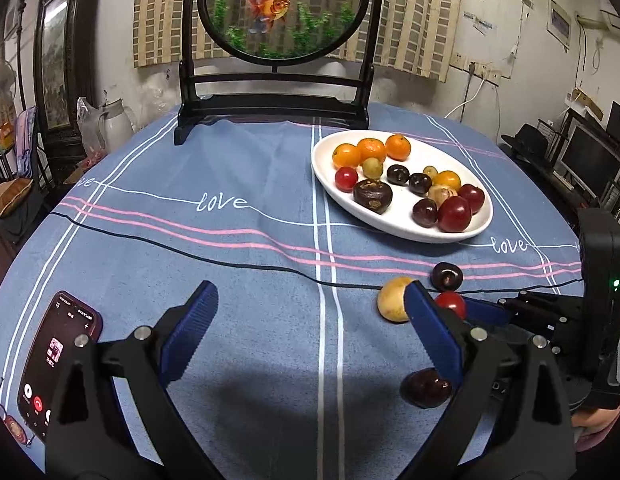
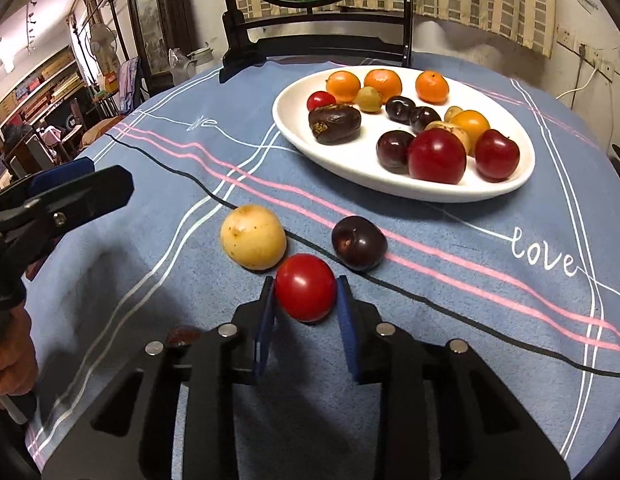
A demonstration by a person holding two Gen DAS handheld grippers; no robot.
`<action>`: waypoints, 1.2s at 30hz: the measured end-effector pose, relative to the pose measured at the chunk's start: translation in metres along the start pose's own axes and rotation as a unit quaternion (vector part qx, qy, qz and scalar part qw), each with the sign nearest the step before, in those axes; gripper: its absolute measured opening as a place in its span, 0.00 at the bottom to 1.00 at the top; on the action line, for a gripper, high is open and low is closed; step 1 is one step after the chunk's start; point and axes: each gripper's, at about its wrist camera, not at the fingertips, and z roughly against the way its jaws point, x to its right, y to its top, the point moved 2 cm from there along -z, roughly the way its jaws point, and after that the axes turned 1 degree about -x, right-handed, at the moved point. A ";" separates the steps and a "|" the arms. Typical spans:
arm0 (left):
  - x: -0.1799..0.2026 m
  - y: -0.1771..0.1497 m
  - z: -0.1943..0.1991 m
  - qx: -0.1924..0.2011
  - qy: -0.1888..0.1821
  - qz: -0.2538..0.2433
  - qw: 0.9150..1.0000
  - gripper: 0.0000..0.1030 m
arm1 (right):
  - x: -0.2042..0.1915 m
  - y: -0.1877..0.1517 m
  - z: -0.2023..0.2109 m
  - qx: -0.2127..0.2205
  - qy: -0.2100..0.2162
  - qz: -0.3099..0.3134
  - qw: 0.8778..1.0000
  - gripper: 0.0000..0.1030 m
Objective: Organize fruits
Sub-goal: 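Grasp a red tomato with the right gripper while the left gripper grasps a dark plum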
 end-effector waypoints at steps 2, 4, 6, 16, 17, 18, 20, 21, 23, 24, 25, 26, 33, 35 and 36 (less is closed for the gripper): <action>0.000 -0.001 -0.002 -0.007 -0.001 0.000 1.000 0.93 | 0.003 -0.001 0.004 0.000 0.011 -0.008 1.000 0.29; 0.001 -0.001 -0.003 -0.007 0.000 -0.003 1.000 0.93 | 0.007 0.000 0.015 0.015 0.015 -0.020 1.000 0.29; 0.003 -0.002 -0.003 -0.009 -0.003 -0.008 1.000 0.93 | 0.014 -0.001 0.029 0.034 0.018 -0.036 0.999 0.29; 0.058 -0.032 -0.001 -0.053 -0.107 -0.128 0.985 0.84 | 0.034 -0.014 0.053 0.063 0.015 -0.082 0.995 0.29; 0.061 -0.035 -0.002 -0.061 -0.116 -0.133 0.982 0.80 | 0.034 -0.014 0.053 0.064 0.015 -0.082 0.994 0.29; 0.063 -0.038 -0.004 -0.070 -0.123 -0.135 0.981 0.72 | 0.034 -0.013 0.054 0.064 0.014 -0.081 0.995 0.29; 0.065 -0.041 -0.008 -0.085 -0.131 -0.136 0.978 0.63 | 0.034 -0.013 0.053 0.064 0.013 -0.080 0.995 0.29; 0.065 -0.042 -0.010 -0.090 -0.130 -0.137 0.978 0.57 | 0.034 -0.013 0.053 0.064 0.013 -0.081 0.995 0.29; 0.065 -0.044 -0.012 -0.097 -0.133 -0.137 0.977 0.53 | 0.033 -0.013 0.053 0.064 0.013 -0.082 0.995 0.29; 0.065 -0.046 -0.013 -0.099 -0.133 -0.137 0.977 0.53 | 0.034 -0.013 0.054 0.065 0.013 -0.082 0.994 0.29; 0.066 -0.046 -0.013 -0.100 -0.134 -0.138 0.976 0.53 | 0.034 -0.013 0.055 0.066 0.014 -0.083 0.994 0.29; 0.067 -0.046 -0.014 -0.102 -0.133 -0.140 0.976 0.53 | 0.034 -0.013 0.054 0.066 0.014 -0.084 0.994 0.29; 0.074 -0.054 -0.018 -0.113 -0.134 -0.157 0.972 0.45 | 0.035 -0.012 0.056 0.066 0.014 -0.084 0.994 0.29; 0.074 -0.055 -0.021 -0.119 -0.135 -0.158 0.971 0.40 | 0.035 -0.012 0.057 0.068 0.014 -0.085 0.994 0.29; 0.074 -0.055 -0.022 -0.119 -0.133 -0.158 0.971 0.38 | 0.035 -0.012 0.057 0.068 0.014 -0.085 0.994 0.29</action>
